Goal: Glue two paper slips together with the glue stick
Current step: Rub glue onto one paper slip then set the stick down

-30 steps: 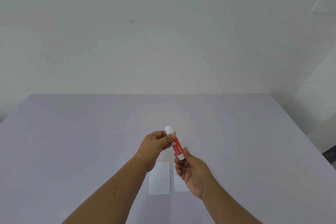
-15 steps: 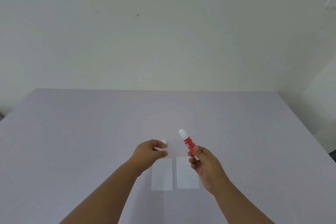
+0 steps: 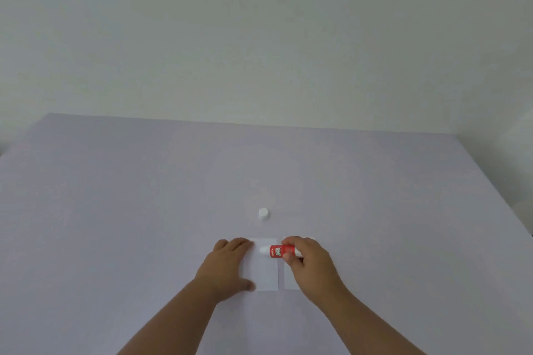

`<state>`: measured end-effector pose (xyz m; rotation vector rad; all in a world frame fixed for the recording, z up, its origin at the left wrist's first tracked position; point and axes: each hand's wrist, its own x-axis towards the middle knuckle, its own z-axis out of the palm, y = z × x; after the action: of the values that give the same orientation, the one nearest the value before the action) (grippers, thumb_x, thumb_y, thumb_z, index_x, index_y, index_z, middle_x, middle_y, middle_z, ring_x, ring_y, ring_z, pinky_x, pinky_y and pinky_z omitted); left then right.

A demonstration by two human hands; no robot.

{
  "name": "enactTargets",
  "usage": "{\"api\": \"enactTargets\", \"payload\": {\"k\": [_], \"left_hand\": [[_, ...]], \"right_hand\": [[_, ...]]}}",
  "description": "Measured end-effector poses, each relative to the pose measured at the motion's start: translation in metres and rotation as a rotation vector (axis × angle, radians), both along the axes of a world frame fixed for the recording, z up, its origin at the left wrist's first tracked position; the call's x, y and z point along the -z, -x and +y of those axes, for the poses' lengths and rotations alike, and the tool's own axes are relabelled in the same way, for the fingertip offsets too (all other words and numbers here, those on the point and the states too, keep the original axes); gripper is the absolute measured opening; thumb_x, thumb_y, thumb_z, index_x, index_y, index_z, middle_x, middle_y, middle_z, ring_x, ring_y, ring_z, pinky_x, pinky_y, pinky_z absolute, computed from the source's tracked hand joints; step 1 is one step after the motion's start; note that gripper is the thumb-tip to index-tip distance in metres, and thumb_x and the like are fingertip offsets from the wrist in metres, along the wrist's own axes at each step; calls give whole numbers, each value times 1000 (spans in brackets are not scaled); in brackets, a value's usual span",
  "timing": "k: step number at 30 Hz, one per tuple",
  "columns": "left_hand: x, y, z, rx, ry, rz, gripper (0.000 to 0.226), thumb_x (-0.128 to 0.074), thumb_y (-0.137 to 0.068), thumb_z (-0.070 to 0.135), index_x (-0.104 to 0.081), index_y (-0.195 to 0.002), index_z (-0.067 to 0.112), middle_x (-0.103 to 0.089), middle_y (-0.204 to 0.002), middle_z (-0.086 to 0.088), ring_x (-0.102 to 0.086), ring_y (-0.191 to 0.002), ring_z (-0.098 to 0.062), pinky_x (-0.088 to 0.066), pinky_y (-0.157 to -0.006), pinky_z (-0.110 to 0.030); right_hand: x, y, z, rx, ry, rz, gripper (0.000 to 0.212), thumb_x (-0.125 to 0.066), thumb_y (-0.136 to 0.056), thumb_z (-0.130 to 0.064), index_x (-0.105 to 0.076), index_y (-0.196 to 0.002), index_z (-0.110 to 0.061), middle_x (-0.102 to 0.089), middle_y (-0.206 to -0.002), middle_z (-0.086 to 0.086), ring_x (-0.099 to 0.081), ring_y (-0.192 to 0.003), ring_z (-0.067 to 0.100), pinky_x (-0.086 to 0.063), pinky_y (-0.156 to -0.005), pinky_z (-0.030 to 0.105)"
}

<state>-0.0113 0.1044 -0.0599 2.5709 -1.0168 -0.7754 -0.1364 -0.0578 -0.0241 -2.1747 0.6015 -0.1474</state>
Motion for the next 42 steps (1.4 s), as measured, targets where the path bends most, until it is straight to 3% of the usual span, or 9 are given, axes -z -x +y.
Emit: {"api": "enactTargets", "payload": {"k": [3,12,21,30,36,42], "left_hand": [[2,0,0,4,17,4,94,-70,-63,51,-29,-145,29,-31,-147,18,-29,-128,-14,-37,-103,-29],[4,-2,3,-31,60,34,98,-70,-59,54,-28,-145,30,-29,-146,22,-27,-128,-11,-37,-102,-28],[5,-4,1,-16,43,26,99,-70,-59,55,-28,-145,30,-29,-147,21,-27,-129,-13,-35,-105,-29],[4,-4,0,-23,38,33,100,-72,-59,55,-27,-145,29,-30,-147,20,-28,-129,-12,-36,-106,-31],[5,-5,-1,-19,38,31,98,-72,-59,54,-29,-144,30,-30,-146,21,-29,-126,-13,-37,-104,-29],[3,-5,-2,-20,25,34,100,-74,-59,53,-27,-145,29,-30,-146,20,-28,-129,-13,-37,-105,-31]], "right_hand": [[7,-4,8,-117,45,12,23,-52,-92,-16,-60,-112,-20,-58,-109,1,-52,-105,12,-40,-91,20],[15,-12,17,-277,236,23,23,-41,-96,-21,-56,-112,-26,-52,-105,-3,-48,-97,10,-46,-82,26],[15,-37,10,-232,318,32,23,-39,-96,-19,-56,-112,-21,-53,-102,0,-51,-93,15,-49,-77,33],[22,-4,21,-285,307,1,22,-39,-95,-22,-55,-108,-29,-53,-101,-7,-48,-91,7,-45,-75,21],[15,-31,2,-141,356,49,20,-41,-95,-18,-56,-107,-22,-53,-100,-1,-51,-91,15,-45,-72,25],[18,-8,18,-240,308,43,22,-39,-95,-21,-55,-109,-27,-52,-101,-5,-49,-90,11,-44,-73,22]]}}
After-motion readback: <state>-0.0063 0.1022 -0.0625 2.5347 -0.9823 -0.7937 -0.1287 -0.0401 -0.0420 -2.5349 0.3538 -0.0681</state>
